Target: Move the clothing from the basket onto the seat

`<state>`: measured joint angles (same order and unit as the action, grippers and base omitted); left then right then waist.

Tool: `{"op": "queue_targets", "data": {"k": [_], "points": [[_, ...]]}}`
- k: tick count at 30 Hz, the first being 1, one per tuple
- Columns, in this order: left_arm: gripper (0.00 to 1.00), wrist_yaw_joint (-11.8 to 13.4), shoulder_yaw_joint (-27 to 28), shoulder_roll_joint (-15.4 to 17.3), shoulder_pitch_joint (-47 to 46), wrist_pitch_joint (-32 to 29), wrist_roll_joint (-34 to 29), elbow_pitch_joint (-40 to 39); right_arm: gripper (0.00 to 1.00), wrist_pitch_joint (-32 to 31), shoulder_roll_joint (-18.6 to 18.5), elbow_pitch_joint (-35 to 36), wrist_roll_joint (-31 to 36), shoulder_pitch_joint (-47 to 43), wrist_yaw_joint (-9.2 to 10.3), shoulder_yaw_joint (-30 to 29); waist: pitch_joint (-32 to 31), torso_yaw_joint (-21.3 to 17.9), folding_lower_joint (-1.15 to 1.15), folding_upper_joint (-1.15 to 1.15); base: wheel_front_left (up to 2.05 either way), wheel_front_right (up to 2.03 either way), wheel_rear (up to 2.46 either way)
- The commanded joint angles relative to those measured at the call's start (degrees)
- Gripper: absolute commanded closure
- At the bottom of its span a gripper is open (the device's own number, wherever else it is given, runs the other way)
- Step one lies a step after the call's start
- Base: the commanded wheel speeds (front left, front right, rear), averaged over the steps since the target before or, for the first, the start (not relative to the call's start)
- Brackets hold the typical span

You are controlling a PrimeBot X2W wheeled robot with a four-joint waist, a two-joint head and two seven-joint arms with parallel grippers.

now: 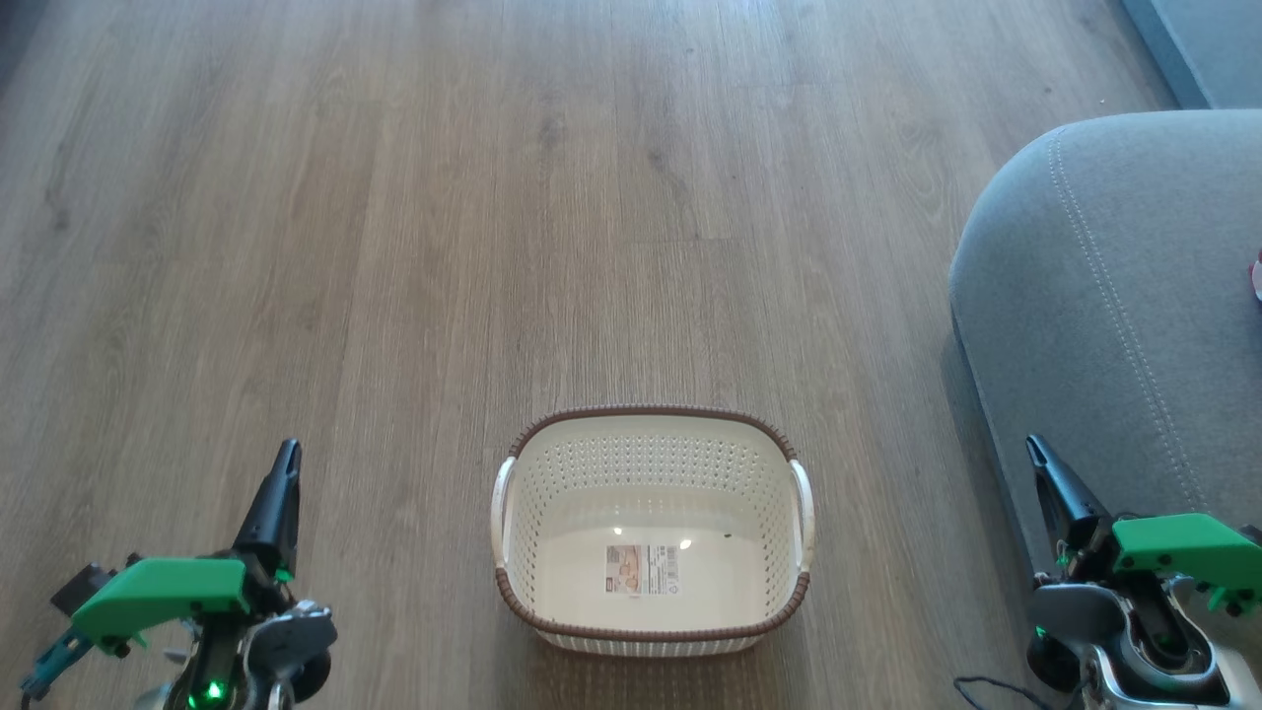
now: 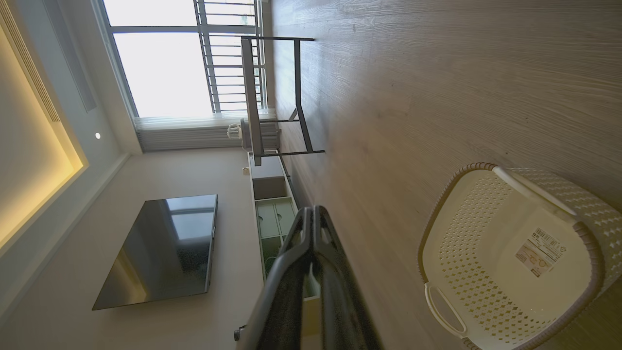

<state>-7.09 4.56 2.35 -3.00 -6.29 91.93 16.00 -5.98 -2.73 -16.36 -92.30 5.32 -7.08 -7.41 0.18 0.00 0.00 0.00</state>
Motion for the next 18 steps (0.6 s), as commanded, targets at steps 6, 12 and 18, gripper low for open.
{"op": "queue_targets", "data": {"k": [6,12,18], "points": [[1.0,-0.4,1.95,0.53,-3.19,-0.19,0.24,-1.95,1.0,-0.47,-0.22,2.34,0.11,0.86,-0.41,0.93,0.0,0.0,0.0,0.0,0.0,0.0,0.0],[1.0,-0.4,1.95,0.53,-3.19,-0.19,0.24,-1.95,1.0,-0.48,-0.21,2.34,0.12,0.86,-0.41,0.92,0.0,0.0,0.0,0.0,0.0,0.0,0.0],[1.0,-0.4,1.95,0.53,-3.19,-0.19,0.24,-1.96,1.0,-0.49,-0.21,2.34,0.12,0.86,-0.41,0.91,0.0,0.0,0.0,0.0,0.0,0.0,0.0]]}}
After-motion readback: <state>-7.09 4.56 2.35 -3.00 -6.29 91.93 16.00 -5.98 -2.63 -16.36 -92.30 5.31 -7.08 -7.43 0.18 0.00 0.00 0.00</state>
